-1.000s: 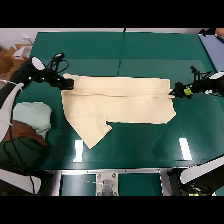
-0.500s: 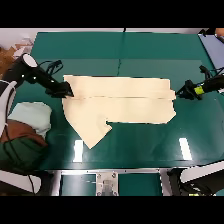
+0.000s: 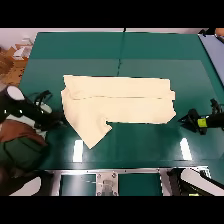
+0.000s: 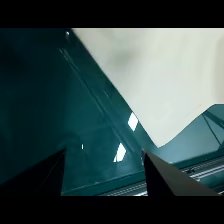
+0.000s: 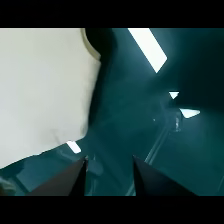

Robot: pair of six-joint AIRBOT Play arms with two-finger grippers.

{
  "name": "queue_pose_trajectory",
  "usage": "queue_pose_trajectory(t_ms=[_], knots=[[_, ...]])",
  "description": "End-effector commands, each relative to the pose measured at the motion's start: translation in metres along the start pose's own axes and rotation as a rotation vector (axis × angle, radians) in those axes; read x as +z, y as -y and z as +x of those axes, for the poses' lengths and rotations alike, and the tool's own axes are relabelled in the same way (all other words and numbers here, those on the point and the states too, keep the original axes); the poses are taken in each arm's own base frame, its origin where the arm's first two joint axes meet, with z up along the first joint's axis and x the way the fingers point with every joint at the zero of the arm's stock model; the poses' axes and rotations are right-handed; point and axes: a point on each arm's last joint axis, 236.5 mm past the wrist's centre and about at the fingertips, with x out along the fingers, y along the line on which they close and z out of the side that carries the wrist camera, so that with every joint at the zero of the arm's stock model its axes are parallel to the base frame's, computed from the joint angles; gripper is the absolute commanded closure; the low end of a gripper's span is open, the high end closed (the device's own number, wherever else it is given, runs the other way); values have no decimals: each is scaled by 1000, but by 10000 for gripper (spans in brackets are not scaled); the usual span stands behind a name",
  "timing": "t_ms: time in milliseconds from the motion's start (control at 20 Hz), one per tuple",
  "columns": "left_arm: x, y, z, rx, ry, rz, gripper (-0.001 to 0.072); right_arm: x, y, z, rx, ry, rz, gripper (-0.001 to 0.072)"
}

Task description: Fold the shirts.

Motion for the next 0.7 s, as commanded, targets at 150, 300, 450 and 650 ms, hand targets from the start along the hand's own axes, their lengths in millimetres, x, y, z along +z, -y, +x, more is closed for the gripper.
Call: queue_pose_trajectory(t_ms=[150,300,450,650], knots=[[0,30,66,-110,236,-73,154,-27,-2,48,107,107,168,288],[11,36,70,-129,299,-89,155,-20,-26,64,155,175,173,288],[11,31,78,-118,277,-107,301,-4,-51,70,213,251,215,292],[18,36,74,-123,297,-80,680,11,-53,66,221,313,231,703]])
